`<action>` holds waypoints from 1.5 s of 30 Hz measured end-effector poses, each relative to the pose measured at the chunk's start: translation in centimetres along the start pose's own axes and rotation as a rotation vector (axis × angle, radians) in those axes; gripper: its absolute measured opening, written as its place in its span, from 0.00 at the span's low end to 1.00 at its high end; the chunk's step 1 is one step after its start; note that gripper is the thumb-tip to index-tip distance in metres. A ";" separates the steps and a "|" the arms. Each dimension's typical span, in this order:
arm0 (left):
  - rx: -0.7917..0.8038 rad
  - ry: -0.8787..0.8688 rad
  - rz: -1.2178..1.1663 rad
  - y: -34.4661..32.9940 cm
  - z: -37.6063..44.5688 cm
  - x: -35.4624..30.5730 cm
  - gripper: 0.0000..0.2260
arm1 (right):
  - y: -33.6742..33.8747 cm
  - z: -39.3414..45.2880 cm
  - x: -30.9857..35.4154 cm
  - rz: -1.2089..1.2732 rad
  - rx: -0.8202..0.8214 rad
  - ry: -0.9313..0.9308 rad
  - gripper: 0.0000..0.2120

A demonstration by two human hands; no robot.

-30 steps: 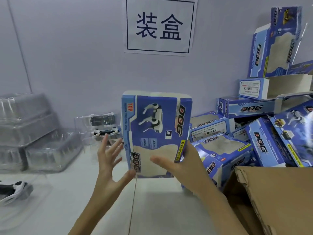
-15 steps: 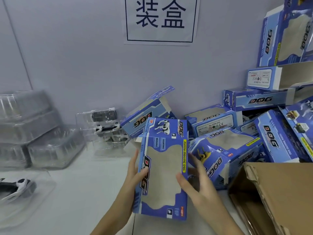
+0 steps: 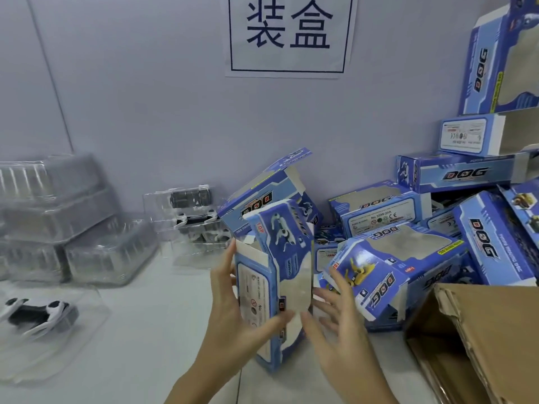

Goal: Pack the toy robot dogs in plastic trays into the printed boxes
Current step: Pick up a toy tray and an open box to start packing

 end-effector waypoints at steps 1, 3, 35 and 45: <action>-0.004 -0.022 0.016 -0.2 -0.1 -0.3 0.52 | -0.8 -0.2 0.2 0.009 0.057 0.006 0.42; 0.006 -0.056 0.053 -0.6 -0.3 -0.7 0.46 | -1.7 -0.4 0.3 -0.007 0.091 0.005 0.49; 0.126 1.112 1.306 25.0 -2.2 9.8 0.37 | -2.2 1.2 -1.3 0.064 0.191 -0.086 0.46; 0.046 0.591 1.187 15.8 0.8 4.9 0.19 | -2.0 1.1 -1.6 0.075 0.221 -0.107 0.42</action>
Point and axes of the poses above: each hand's wrist, its own z-axis towards the middle knuckle, its own y-axis out of the back of the hand, x = y × z, the point moved 7 cm from there along z, towards the middle knuckle, and after that the axes turned 7 degrees about x, right-handed, at the moved point
